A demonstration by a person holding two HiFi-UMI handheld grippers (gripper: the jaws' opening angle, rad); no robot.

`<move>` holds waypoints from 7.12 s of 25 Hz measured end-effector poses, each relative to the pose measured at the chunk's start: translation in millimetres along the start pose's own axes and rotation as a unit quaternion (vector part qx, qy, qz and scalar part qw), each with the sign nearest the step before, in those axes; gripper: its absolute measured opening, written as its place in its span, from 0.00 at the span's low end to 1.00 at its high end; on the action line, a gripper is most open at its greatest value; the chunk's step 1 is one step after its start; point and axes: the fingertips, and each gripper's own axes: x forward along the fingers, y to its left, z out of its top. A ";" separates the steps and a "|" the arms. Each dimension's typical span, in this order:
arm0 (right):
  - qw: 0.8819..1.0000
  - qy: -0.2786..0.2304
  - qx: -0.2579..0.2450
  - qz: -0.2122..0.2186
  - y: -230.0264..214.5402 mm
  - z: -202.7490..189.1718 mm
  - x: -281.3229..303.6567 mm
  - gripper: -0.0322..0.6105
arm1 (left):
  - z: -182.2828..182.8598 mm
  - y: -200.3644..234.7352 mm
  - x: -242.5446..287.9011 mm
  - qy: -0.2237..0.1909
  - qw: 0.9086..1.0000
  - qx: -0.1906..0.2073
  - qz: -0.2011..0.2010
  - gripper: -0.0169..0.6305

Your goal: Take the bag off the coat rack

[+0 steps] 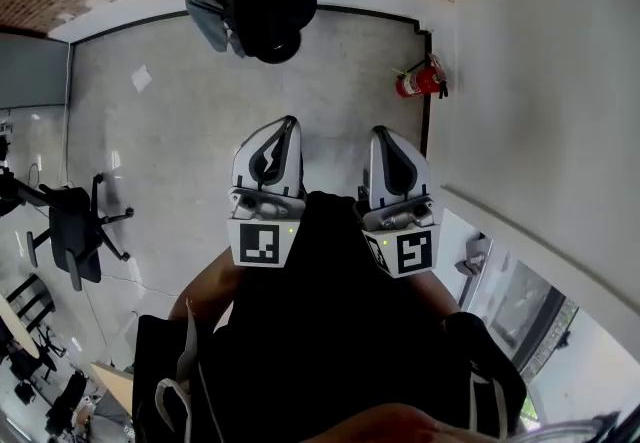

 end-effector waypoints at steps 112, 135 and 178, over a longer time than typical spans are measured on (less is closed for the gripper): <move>0.991 0.098 -0.019 0.092 -54.3 -61.4 472.6 0.11 | -22.6 296.5 302.1 0.055 0.989 -0.013 0.133 0.13; 0.994 0.073 0.015 0.083 -73.4 -37.0 447.7 0.08 | 12.9 287.2 280.0 0.042 0.988 -0.046 0.144 0.06; 0.999 -0.019 0.032 -0.002 -113.9 81.2 299.7 0.08 | 95.5 267.9 169.9 -0.055 0.980 -0.087 0.170 0.06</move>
